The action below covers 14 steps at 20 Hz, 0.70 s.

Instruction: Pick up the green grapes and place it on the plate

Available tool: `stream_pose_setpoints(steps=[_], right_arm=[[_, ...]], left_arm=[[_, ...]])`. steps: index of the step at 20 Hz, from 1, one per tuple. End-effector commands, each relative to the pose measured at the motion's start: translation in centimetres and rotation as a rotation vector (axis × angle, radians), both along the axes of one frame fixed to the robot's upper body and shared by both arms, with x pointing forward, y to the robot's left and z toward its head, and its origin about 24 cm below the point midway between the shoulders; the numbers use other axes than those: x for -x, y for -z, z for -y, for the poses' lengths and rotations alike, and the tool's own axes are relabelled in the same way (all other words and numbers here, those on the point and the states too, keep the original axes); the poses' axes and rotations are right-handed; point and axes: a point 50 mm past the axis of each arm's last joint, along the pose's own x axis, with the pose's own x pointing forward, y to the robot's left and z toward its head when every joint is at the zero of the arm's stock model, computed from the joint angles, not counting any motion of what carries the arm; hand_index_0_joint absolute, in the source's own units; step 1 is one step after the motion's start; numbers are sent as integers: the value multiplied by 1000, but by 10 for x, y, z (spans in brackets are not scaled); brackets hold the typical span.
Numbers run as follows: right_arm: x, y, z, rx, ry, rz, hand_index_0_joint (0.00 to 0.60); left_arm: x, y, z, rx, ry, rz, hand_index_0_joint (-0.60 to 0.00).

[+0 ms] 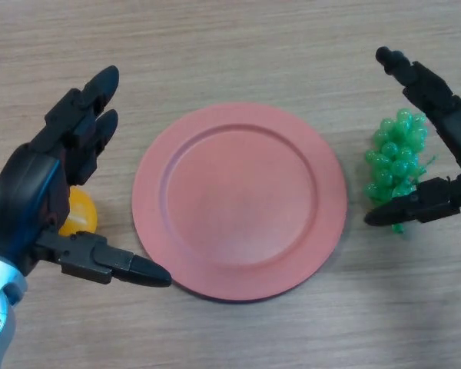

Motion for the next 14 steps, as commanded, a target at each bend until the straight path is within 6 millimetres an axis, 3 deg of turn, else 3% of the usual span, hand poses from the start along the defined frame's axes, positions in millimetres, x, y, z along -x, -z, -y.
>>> stream_pose_setpoints(steps=[1,7,14], right_arm=[[-1,-43,8,99,-35,225,0],[-24,-38,8,319,-51,217,0],[-49,-18,8,538,-36,225,0]], left_arm=[[10,-28,-4,-48,-10,198,0],[16,-33,-8,-40,-12,228,0],[21,-34,-14,-44,-25,223,0]])
